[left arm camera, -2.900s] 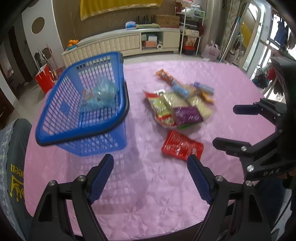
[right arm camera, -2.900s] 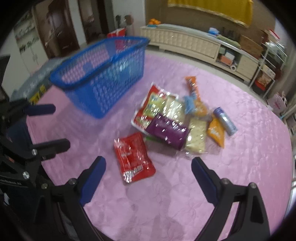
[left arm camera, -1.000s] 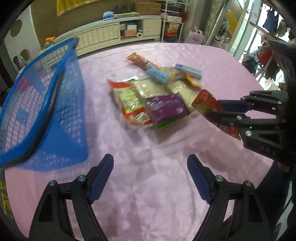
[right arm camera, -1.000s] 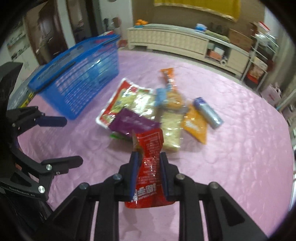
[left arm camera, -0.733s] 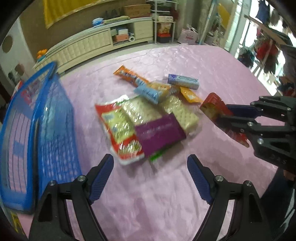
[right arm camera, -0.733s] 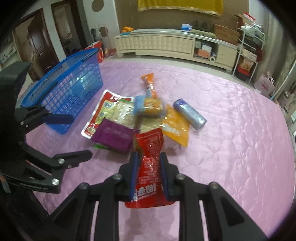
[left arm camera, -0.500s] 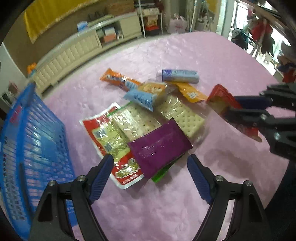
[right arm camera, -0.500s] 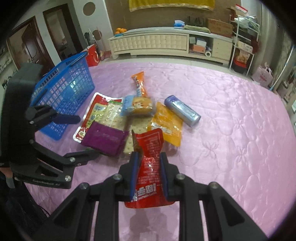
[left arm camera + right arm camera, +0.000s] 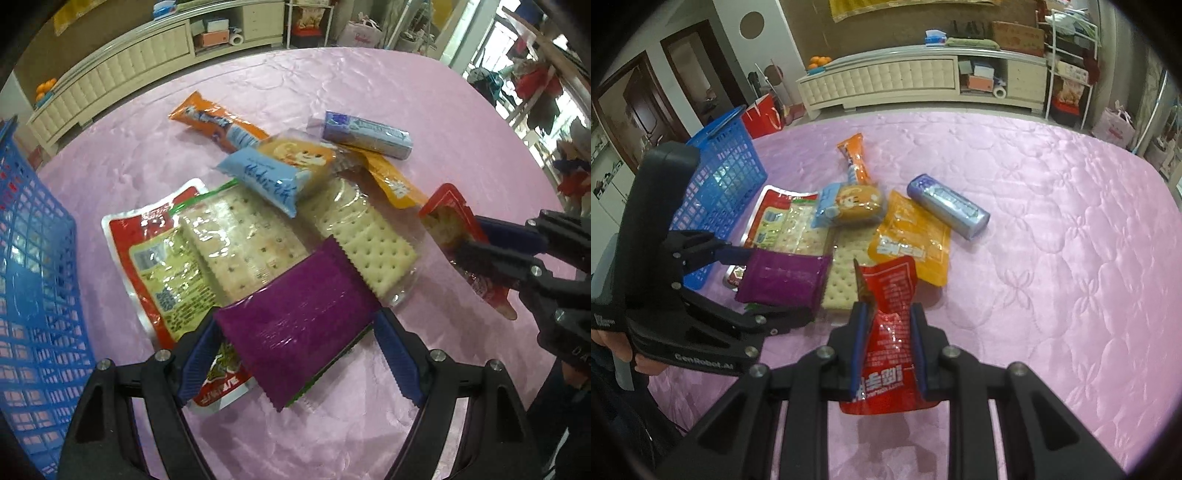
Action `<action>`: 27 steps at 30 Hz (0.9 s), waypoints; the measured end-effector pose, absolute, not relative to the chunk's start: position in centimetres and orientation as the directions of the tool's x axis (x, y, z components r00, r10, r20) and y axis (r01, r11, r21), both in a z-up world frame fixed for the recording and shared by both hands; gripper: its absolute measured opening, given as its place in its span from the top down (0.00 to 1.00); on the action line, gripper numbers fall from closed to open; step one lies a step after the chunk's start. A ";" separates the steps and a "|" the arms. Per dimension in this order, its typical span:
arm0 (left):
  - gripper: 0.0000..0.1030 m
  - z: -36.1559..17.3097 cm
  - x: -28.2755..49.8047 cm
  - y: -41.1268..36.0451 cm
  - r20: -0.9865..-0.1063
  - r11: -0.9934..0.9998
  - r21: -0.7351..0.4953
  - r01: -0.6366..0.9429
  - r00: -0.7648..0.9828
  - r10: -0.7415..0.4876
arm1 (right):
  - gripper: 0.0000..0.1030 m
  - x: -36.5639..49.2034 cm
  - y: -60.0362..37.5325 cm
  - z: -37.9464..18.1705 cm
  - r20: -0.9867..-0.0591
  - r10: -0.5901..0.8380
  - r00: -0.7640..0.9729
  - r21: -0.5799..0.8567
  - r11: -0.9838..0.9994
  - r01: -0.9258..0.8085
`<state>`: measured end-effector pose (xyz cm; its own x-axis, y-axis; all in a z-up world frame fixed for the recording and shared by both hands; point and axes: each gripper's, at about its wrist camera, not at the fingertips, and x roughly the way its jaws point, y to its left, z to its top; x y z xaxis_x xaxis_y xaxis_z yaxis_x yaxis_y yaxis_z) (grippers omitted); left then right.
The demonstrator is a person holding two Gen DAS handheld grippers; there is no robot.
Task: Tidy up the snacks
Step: 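Grasp the purple packet with the left gripper while the right holds the red packet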
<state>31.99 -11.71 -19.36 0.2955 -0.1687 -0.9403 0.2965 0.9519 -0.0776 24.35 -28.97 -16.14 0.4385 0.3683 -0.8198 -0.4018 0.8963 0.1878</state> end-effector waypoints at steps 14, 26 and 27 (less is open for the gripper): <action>0.15 -20.0 34.4 -13.3 -0.942 0.963 -0.089 0.255 0.291 -0.164 | 0.74 24.7 -29.1 -16.9 -0.827 0.363 0.429 0.201 0.904 -0.376; 0.23 -19.9 33.7 -14.4 -0.949 0.970 -0.042 0.239 0.294 -0.114 | 0.74 24.0 -30.1 -16.7 -0.834 0.332 0.440 0.188 0.922 -0.339; 0.24 -19.8 33.4 -14.4 -0.949 0.970 -0.043 0.239 0.295 -0.114 | 0.74 23.8 -30.0 -16.6 -0.835 0.331 0.440 0.186 0.922 -0.340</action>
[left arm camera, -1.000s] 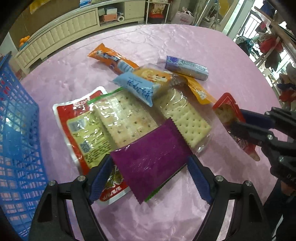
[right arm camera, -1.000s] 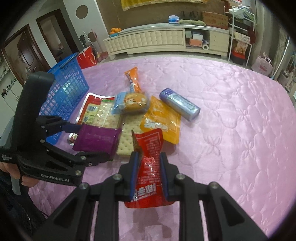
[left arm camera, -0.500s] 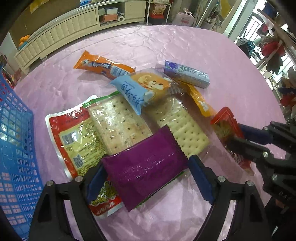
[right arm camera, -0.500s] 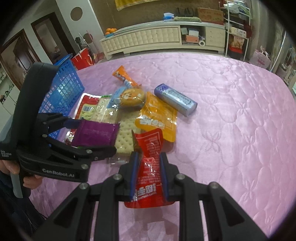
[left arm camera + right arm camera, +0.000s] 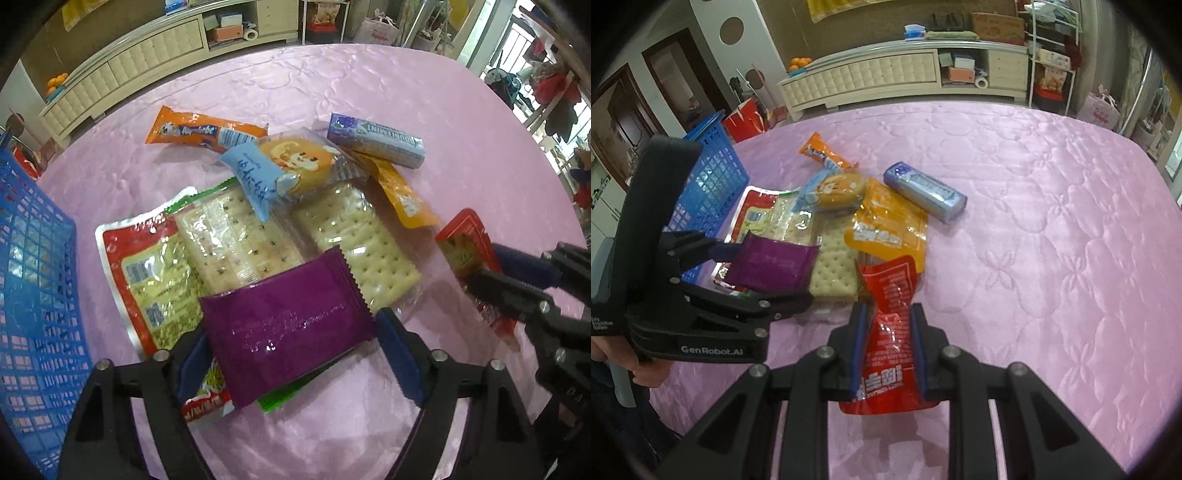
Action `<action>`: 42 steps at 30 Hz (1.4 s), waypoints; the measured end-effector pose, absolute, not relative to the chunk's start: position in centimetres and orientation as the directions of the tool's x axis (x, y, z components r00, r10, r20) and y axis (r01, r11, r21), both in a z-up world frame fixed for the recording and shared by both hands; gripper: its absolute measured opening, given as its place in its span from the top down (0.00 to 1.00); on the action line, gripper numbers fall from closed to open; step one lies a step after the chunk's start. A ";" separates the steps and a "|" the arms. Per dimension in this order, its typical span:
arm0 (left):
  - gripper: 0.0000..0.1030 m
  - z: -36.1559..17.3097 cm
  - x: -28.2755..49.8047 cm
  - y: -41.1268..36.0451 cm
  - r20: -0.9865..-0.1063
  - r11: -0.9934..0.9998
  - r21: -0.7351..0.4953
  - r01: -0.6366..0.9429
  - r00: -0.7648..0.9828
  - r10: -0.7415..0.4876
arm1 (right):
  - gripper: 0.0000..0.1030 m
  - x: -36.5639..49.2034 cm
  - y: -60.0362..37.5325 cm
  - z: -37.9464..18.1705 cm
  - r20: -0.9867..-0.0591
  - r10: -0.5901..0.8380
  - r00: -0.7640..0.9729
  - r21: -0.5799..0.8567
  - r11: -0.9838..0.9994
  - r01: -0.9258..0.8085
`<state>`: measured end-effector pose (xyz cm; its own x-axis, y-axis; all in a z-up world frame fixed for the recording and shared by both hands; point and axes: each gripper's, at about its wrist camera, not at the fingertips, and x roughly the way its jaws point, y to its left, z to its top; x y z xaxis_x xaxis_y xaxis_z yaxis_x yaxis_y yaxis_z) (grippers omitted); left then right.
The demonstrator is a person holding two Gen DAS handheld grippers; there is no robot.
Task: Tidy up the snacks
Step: 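Grasp the purple packet with the left gripper while the right holds the red packet, then carry both packets over the basket and release them inside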
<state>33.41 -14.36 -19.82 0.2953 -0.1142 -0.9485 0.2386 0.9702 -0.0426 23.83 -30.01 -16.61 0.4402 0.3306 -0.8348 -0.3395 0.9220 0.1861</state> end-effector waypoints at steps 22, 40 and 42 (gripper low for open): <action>0.88 -15.4 26.7 -9.9 -0.899 0.972 -0.155 0.176 0.383 -0.213 | 0.74 20.9 -27.5 -13.2 -0.825 0.321 0.465 0.150 0.918 -0.367; 0.94 -5.5 23.2 -6.5 -0.807 0.971 -0.122 0.205 0.549 -0.218 | 0.74 18.9 -22.0 -6.0 -0.767 0.343 0.542 0.083 0.891 -0.446; 0.94 -4.4 22.7 -5.4 -0.797 0.973 -0.120 0.196 0.565 -0.213 | 0.74 18.8 -20.7 -5.0 -0.755 0.355 0.551 0.076 0.882 -0.465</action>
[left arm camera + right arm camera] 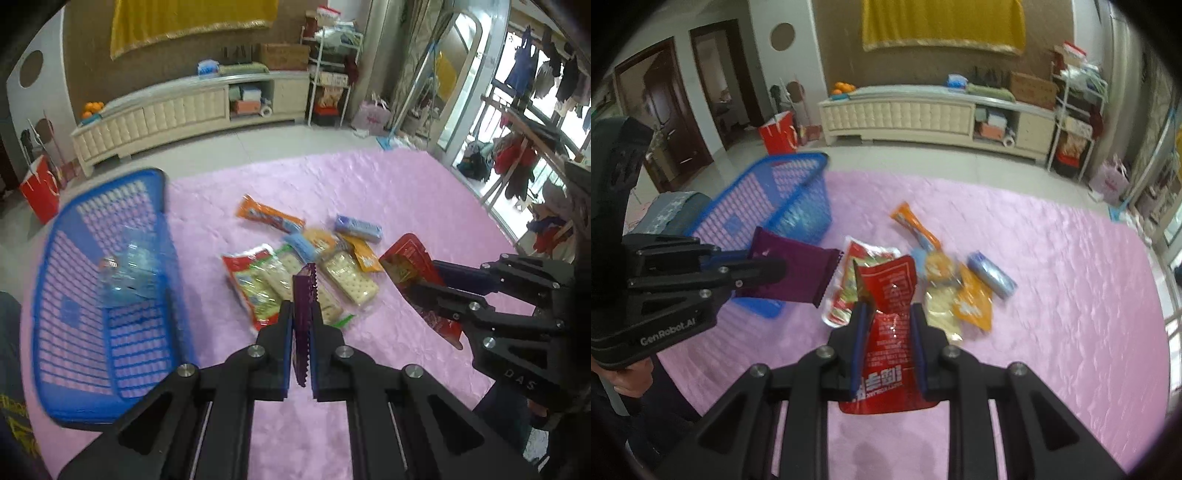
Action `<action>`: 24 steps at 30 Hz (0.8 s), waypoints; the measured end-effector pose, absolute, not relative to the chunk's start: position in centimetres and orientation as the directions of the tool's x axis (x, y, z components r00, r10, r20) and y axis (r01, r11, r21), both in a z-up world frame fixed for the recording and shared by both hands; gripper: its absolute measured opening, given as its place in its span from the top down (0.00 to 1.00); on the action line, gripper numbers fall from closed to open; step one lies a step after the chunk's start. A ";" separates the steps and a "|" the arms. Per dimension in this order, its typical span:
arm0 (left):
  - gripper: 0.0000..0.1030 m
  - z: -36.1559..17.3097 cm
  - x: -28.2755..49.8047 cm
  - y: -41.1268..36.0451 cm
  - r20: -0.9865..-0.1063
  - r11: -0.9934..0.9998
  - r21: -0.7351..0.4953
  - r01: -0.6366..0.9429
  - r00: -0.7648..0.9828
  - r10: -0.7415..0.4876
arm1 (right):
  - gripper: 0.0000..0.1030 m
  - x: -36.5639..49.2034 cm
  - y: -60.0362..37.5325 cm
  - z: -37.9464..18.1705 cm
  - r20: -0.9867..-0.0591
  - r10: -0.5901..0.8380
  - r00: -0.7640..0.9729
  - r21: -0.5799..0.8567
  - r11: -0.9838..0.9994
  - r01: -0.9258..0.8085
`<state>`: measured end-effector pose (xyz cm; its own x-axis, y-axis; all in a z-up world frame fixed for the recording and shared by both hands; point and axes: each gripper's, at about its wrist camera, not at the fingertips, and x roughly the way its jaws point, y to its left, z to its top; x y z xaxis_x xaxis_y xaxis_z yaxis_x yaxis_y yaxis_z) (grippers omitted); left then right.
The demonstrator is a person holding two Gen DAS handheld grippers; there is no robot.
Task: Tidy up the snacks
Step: 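Carry both packets over the basket and release them inside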
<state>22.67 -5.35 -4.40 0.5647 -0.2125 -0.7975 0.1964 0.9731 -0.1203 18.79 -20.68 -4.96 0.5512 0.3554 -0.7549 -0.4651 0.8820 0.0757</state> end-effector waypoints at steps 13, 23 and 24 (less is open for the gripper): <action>0.94 1.8 20.3 4.2 -0.740 0.992 -0.077 0.102 0.661 -0.126 | 0.74 19.5 -11.6 -0.6 -0.704 0.440 0.558 0.047 0.812 -0.582; 0.94 1.7 20.4 10.0 -0.758 0.997 -0.057 0.049 0.648 -0.075 | 0.74 21.5 -5.1 -1.9 -0.733 0.465 0.496 0.047 0.763 -0.645; 0.94 1.7 20.6 10.4 -0.759 0.997 -0.056 0.047 0.647 -0.073 | 0.74 21.6 -4.5 -2.2 -0.738 0.463 0.490 0.049 0.762 -0.646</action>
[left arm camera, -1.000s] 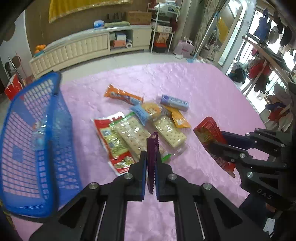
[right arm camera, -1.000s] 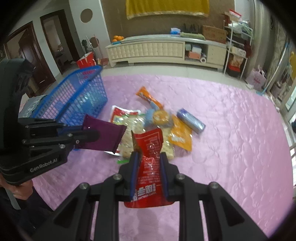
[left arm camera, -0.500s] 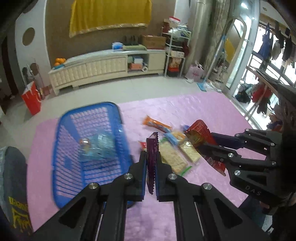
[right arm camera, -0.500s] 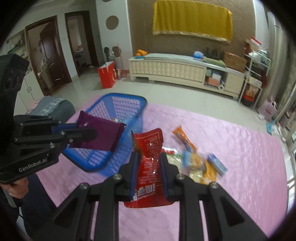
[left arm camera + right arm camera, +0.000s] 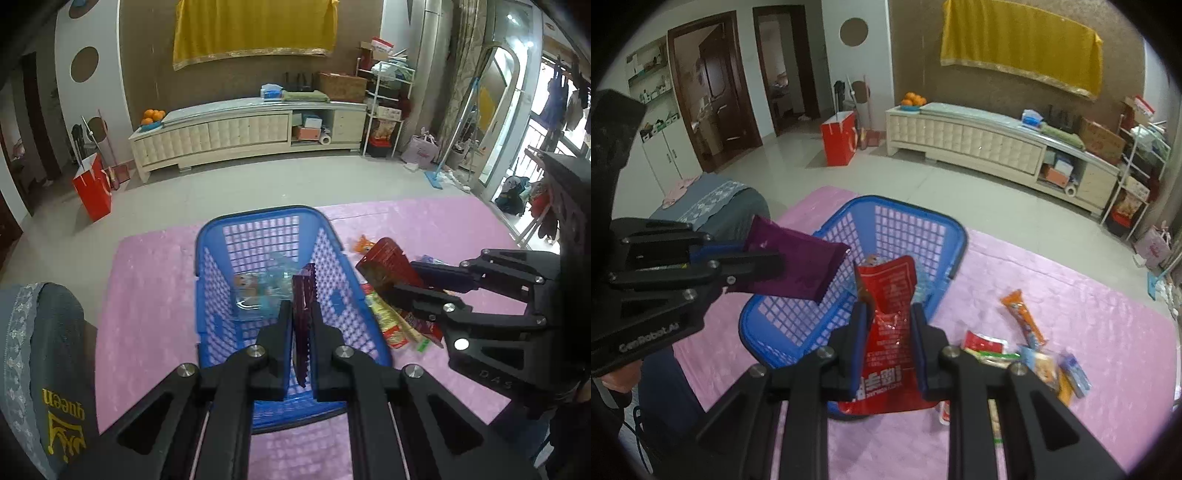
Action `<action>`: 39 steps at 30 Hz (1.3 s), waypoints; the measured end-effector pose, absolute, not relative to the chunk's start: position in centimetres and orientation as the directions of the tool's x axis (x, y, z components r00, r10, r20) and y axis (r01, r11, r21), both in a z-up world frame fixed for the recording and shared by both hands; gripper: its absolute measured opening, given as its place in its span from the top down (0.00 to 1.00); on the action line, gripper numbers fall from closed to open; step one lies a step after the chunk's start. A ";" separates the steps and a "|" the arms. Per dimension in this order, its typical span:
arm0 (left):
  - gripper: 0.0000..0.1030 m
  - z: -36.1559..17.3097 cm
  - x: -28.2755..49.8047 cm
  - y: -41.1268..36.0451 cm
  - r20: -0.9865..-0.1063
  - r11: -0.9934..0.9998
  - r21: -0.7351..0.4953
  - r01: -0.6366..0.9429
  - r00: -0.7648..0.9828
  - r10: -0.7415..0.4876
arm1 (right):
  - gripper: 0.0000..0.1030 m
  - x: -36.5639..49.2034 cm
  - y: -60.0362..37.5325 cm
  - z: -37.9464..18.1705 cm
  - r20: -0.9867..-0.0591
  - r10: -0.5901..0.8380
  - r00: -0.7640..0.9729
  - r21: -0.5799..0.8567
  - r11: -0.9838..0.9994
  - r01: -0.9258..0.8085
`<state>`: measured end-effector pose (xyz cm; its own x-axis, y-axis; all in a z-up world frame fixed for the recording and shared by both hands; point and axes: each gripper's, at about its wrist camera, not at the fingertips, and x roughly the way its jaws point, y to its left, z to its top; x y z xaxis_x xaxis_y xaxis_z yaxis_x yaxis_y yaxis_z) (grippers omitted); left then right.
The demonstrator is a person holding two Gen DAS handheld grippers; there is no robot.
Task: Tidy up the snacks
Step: 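Carry both packets over the basket and release them inside, then withdraw both open grippers from the basket back toward the snacks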
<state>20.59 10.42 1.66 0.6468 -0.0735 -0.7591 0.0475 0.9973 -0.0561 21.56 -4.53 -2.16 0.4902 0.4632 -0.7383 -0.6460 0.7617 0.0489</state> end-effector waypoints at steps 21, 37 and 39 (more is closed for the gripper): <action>0.93 -5.6 25.5 15.0 -0.829 0.993 -0.114 0.043 0.546 -0.119 | 0.74 25.4 1.6 -7.5 -0.841 0.352 0.411 -0.020 0.739 -0.674; 0.56 -4.4 23.4 14.6 -0.814 0.997 -0.064 0.051 0.575 -0.082 | 0.21 24.5 -1.5 -5.5 -0.827 0.336 0.451 -0.022 0.782 -0.623; 0.56 -3.9 22.9 14.1 -0.809 0.997 -0.059 0.054 0.582 -0.080 | 0.21 23.9 -2.3 -4.8 -0.822 0.344 0.454 -0.011 0.788 -0.616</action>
